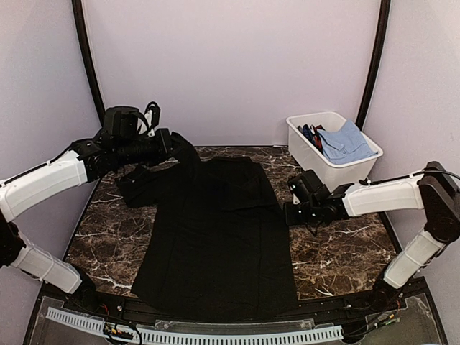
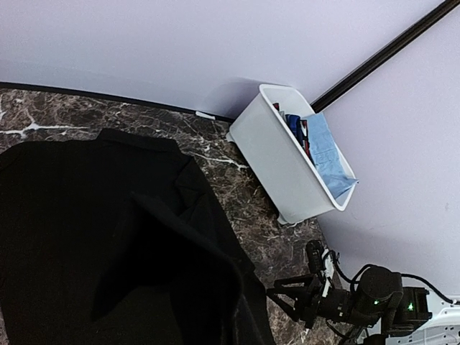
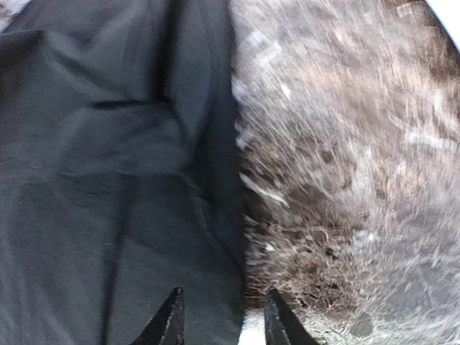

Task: Fold and stack the long sleeve shirts
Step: Move the flattened shirt to the center of the board.

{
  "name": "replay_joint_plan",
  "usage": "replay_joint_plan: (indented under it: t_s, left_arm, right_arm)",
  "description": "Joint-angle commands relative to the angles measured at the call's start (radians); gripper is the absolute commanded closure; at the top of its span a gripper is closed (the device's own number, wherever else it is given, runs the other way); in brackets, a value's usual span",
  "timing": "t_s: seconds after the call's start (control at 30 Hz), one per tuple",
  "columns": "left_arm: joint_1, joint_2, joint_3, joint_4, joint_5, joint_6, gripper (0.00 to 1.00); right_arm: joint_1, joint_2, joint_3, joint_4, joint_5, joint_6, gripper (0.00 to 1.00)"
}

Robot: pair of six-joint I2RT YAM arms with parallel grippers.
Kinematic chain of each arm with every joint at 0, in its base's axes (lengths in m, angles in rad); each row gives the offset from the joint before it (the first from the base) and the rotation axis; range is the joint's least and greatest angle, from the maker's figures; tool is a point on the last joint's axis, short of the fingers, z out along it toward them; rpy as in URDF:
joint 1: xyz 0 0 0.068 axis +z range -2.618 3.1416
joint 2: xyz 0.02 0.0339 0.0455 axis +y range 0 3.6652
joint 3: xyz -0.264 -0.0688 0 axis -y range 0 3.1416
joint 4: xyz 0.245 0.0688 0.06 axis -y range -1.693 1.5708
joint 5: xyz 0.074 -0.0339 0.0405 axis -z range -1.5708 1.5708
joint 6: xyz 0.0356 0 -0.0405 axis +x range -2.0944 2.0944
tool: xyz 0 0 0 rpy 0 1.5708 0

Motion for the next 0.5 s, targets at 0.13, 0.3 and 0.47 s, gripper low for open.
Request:
replay_joint_plan:
  t_s: [0.13, 0.3, 0.47]
  left_arm:
    - [-0.073, 0.125, 0.199, 0.147, 0.067, 0.034, 1.0]
    - [-0.124, 0.263, 0.354, 0.264, 0.114, -0.016, 1.0]
    - [-0.17, 0.399, 0.554, 0.357, 0.168, -0.052, 1.0]
  right_arm:
    - [0.046, -0.151, -0.013, 0.172, -0.13, -0.152, 0.64]
    - [0.095, -0.161, -0.038, 0.221, -0.106, -0.135, 0.67]
    - [0.095, -0.213, -0.086, 0.257, -0.061, -0.11, 0.66]
